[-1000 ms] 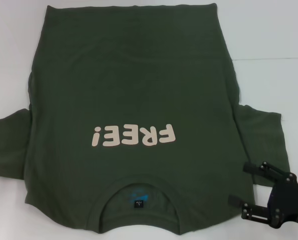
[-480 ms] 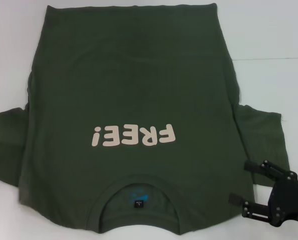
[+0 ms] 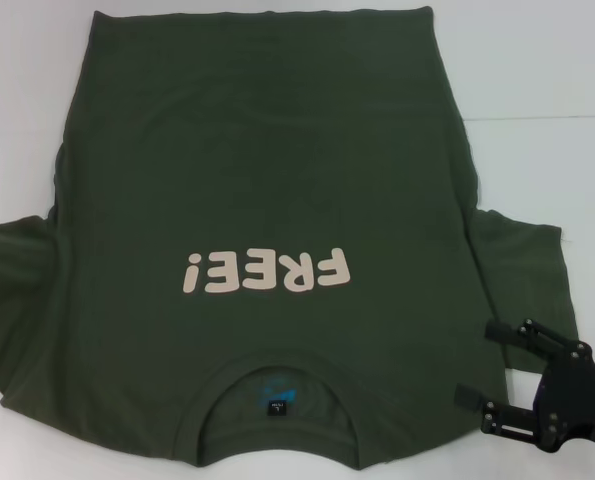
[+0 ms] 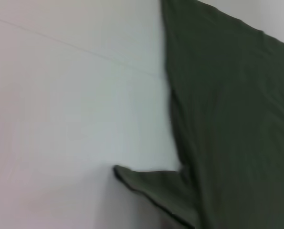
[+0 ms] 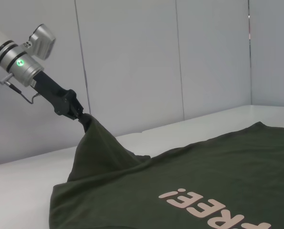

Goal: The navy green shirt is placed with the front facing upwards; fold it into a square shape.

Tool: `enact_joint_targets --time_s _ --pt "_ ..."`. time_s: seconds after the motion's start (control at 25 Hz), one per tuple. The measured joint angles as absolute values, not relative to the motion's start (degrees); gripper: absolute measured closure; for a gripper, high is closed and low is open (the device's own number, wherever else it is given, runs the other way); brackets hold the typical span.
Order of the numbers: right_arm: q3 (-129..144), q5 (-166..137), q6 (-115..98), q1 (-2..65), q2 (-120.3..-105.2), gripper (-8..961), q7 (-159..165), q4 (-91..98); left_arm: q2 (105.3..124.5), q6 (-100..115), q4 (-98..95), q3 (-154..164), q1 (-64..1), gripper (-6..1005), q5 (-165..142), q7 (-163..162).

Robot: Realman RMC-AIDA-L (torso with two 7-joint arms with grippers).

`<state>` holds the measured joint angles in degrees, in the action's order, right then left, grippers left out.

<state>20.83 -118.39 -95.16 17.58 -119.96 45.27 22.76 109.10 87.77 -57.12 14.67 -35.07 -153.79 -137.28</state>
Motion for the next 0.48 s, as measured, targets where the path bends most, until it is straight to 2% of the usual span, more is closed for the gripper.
enact_joint_targets --time_s 0.48 --pt "20.8 -118.4 -95.2 17.6 -119.87 26 45.3 22.3 108.59 94.7 -57.6 14.9 -36.7 996 -146.7 -139.3"
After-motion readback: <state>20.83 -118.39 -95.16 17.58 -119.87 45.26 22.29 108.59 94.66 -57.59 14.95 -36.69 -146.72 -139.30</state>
